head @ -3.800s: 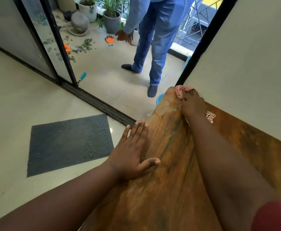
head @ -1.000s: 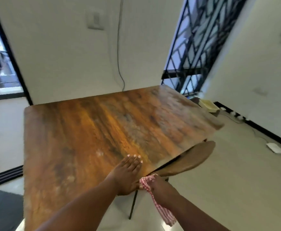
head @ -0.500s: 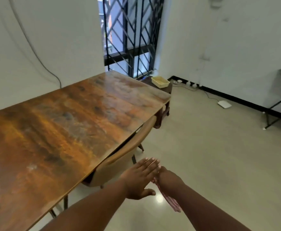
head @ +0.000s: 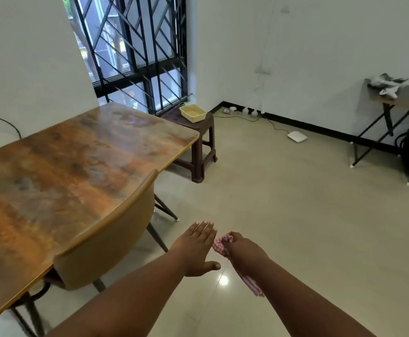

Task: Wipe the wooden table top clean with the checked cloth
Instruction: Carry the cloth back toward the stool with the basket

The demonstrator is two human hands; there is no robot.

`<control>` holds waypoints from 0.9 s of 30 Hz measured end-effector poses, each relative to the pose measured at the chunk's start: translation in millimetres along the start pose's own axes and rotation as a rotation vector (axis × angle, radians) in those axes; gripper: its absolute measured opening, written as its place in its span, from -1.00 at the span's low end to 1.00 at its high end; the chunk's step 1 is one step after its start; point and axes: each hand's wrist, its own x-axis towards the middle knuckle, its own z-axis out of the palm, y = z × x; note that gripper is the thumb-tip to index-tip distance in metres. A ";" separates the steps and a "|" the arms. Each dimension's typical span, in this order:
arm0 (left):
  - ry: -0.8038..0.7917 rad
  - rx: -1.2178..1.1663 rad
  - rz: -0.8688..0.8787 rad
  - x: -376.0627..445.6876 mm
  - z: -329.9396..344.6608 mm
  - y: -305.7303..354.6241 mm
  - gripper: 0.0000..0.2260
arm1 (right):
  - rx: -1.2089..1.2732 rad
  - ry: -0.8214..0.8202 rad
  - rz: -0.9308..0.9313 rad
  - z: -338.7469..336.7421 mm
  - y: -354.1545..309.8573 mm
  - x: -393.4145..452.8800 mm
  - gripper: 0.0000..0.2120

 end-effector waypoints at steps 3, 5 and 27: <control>0.005 0.006 0.026 6.8 -13.9 5.8 -0.20 | 0.024 0.003 0.030 -11.4 14.8 -1.8 -0.53; 0.008 -0.005 0.023 11.4 -20.7 7.1 -0.21 | 0.072 0.000 0.065 -18.7 21.2 -3.0 -0.48; 0.088 -0.090 0.010 118.9 -17.1 -48.1 -0.04 | -0.070 0.027 0.002 -63.9 46.7 80.0 -0.61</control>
